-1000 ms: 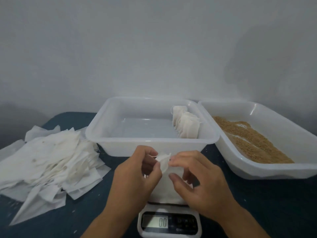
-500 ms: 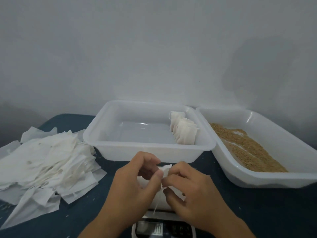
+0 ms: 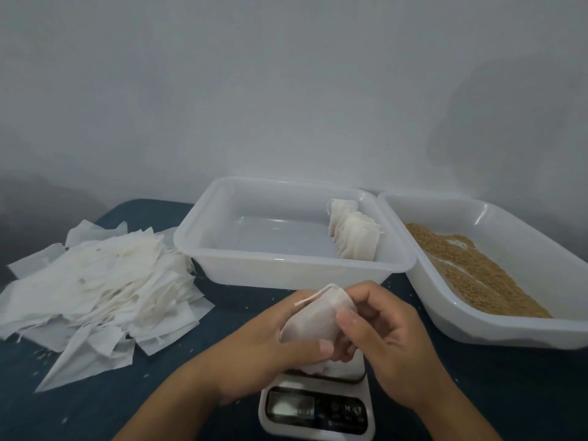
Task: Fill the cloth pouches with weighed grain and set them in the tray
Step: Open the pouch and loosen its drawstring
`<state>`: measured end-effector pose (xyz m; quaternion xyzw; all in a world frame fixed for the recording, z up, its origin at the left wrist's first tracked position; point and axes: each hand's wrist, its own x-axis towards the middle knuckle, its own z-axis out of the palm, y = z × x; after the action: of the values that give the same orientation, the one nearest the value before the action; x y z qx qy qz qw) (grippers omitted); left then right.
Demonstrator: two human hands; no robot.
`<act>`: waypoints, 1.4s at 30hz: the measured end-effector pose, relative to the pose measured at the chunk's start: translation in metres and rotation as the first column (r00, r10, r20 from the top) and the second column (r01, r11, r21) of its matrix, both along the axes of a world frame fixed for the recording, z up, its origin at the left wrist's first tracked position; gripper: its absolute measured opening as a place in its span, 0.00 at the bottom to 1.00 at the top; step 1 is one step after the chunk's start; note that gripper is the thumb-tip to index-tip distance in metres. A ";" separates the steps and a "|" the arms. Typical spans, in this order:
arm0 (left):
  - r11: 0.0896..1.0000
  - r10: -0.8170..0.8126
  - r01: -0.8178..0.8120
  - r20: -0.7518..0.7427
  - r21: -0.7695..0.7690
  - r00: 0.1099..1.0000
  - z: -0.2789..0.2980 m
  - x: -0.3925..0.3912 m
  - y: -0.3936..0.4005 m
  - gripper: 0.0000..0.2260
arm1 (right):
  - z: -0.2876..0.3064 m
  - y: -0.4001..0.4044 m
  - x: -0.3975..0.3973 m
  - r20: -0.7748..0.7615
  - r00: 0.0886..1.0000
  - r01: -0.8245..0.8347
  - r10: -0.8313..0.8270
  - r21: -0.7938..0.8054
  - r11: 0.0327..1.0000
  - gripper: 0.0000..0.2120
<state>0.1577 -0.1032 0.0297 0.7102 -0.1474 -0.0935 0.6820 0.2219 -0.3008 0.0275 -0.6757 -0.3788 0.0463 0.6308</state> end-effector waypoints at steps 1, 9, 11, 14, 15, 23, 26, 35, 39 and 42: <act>1.000 -0.004 0.004 -0.013 -0.001 1.000 0.000 0.000 0.000 0.19 | 0.001 -0.001 0.000 -0.021 0.999 -0.030 0.030 0.016 0.999 0.11; 0.989 0.133 -0.132 -0.008 0.068 0.991 -0.001 0.000 0.004 0.16 | 0.003 -0.004 0.000 0.048 0.998 -0.039 0.046 -0.139 0.990 0.08; 0.982 0.174 -0.176 0.036 0.066 0.984 -0.002 0.002 0.005 0.16 | 0.002 -0.003 0.000 0.114 0.993 0.016 0.007 -0.205 0.979 0.06; 0.968 0.229 -0.237 0.092 0.081 0.969 -0.004 0.004 0.008 0.16 | 0.000 -0.002 0.001 0.160 0.987 0.070 -0.028 -0.264 0.962 0.09; 0.962 0.242 -0.252 0.107 0.101 0.964 -0.005 0.004 0.009 0.16 | -0.001 -0.001 0.001 0.146 0.989 0.066 -0.030 -0.252 0.965 0.10; 0.932 0.298 -0.323 0.161 0.164 0.941 -0.007 0.009 0.007 0.11 | -0.001 0.000 0.000 0.075 0.993 0.099 -0.090 -0.131 0.986 0.11; 0.928 0.304 -0.333 0.176 0.168 0.936 -0.008 0.009 0.006 0.12 | 0.000 0.001 -0.001 0.069 0.997 0.048 -0.037 -0.166 0.985 0.11; 0.987 0.095 -0.104 0.077 0.121 0.992 -0.004 0.004 0.010 0.19 | 0.003 0.001 -0.005 0.051 0.999 0.024 -0.014 -0.201 0.979 0.12; 0.997 -0.044 0.039 -0.069 -0.073 0.997 -0.003 0.001 0.016 0.25 | 0.005 0.001 -0.006 0.082 0.996 -0.004 0.025 -0.241 0.970 0.16; 0.987 -0.103 0.086 -0.119 -0.138 0.988 -0.003 0.001 0.021 0.27 | 0.003 0.000 -0.006 0.121 0.991 -0.019 0.054 -0.270 0.963 0.17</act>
<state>0.1592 -0.0827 0.0262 0.6484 -0.1436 -0.1603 0.7302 0.2159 -0.3006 0.0303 -0.7491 -0.4211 0.0656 0.5071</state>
